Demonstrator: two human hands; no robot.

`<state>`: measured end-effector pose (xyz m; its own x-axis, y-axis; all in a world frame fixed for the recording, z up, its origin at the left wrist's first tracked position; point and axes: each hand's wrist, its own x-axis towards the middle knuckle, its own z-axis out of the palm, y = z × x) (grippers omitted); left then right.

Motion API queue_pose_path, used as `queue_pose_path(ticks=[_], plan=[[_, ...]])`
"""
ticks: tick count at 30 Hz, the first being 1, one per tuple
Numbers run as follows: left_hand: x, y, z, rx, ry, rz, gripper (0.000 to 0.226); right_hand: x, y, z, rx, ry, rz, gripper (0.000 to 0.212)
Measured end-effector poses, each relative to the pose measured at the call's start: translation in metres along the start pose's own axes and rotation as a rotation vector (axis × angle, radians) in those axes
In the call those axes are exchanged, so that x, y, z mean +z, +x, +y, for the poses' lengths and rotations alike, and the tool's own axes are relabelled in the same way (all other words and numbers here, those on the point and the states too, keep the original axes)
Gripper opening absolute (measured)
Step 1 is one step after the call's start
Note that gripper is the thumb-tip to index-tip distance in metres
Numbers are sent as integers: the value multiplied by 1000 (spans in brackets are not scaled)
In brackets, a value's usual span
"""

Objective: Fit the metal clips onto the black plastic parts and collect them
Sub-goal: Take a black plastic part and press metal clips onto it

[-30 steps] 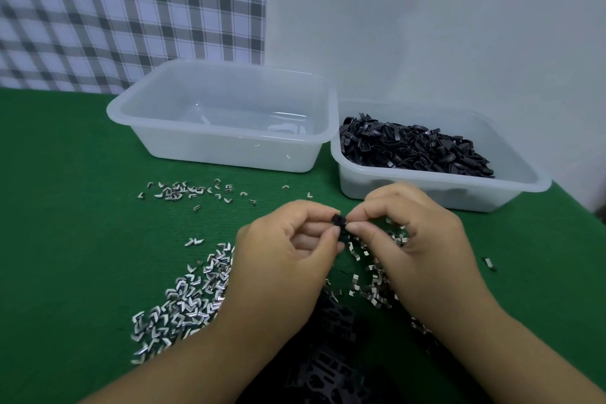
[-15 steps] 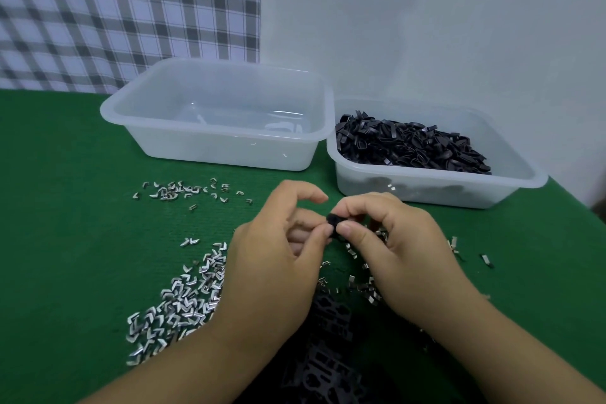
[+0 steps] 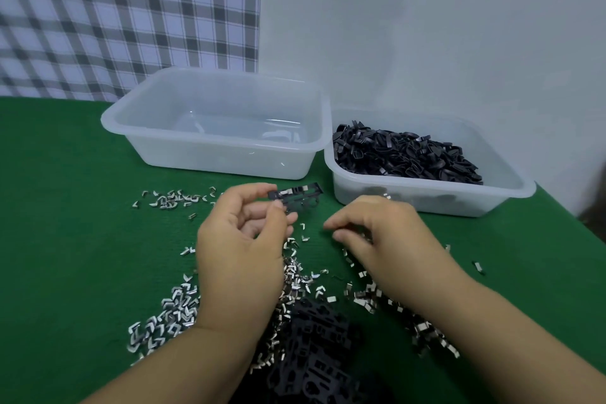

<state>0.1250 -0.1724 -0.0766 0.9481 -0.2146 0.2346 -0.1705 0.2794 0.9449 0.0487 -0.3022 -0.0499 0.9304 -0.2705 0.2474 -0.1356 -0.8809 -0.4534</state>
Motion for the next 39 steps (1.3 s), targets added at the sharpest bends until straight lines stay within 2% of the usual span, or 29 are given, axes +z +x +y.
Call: queue_pose_path(ticks=[6,13,16,19,23,28,39], plan=[[0,1,0,-25,-13,-1,25,14,15,-13,-111,-90,-104,16],[0,0,1,-32,-6,-5,23,22,21,-14,-133,-191,-151,15],[1,0,2,-38,-4,-12,22,18,12,-10,-149,-131,-77,11],[0,0,1,-48,-7,-19,21,11,-4,-4,-140,-43,107,5],[0,-3,1,-76,11,-76,21,9,-17,4,-87,38,297,12],[2,-6,3,-105,40,-151,19,9,-21,4,-139,135,332,11],[4,-12,5,-108,54,-250,21,8,-18,6,-85,278,425,14]])
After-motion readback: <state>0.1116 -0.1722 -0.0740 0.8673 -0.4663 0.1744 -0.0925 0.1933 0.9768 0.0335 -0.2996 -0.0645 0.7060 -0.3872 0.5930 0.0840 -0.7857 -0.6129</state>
